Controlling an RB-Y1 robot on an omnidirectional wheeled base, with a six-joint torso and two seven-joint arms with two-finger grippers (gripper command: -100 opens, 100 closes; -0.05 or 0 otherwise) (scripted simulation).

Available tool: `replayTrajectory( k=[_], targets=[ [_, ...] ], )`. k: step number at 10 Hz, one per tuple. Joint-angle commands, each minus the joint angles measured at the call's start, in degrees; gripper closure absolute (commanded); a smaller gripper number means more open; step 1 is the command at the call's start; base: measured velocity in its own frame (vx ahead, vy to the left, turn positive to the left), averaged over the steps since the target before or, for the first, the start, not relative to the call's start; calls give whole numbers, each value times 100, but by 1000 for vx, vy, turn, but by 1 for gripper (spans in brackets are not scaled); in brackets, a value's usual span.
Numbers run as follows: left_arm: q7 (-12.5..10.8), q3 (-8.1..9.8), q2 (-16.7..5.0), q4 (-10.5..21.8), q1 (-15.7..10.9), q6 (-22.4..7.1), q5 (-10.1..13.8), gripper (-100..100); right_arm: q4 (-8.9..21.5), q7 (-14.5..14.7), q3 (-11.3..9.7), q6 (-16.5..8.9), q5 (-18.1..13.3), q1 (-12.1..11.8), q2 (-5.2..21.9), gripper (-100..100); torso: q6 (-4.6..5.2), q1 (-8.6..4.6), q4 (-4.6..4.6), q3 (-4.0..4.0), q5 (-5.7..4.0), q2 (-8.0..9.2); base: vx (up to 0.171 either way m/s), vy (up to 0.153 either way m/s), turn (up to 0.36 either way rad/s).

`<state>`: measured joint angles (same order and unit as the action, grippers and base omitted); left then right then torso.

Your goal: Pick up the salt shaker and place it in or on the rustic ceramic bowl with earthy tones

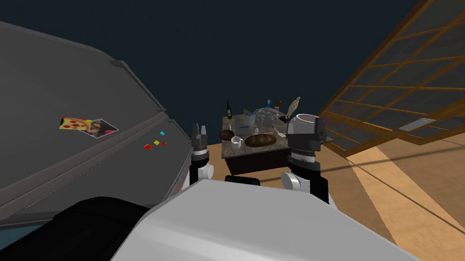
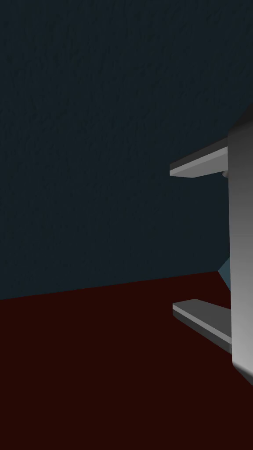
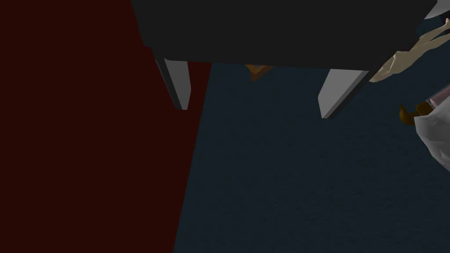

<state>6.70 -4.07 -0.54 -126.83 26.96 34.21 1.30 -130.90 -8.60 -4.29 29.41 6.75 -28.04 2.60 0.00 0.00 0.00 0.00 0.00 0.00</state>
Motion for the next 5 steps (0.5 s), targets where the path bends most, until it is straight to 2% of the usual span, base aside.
replayTrajectory(
  k=[1,3,4,5],
  targets=[
    [0,0,0,0,0,0,0,0,79,-6,-17,42,105,12,286,-100,0,0,0,0,0,0,-116,-86,45],
    [0,1,-1,0,-2,0,0,0,203,-15,-46,94,259,29,616,-100,0,-59,12,33,-12,59,-191,-187,61],
    [0,2,-2,0,-2,0,0,0,203,-15,-46,94,259,29,676,-100,1,-81,16,41,-17,72,-114,-154,22],
    [0,1,-1,1,-1,-1,0,0,285,-20,-66,124,358,40,896,-100,1,-66,13,31,-16,52,-77,-131,39]
  ],
)
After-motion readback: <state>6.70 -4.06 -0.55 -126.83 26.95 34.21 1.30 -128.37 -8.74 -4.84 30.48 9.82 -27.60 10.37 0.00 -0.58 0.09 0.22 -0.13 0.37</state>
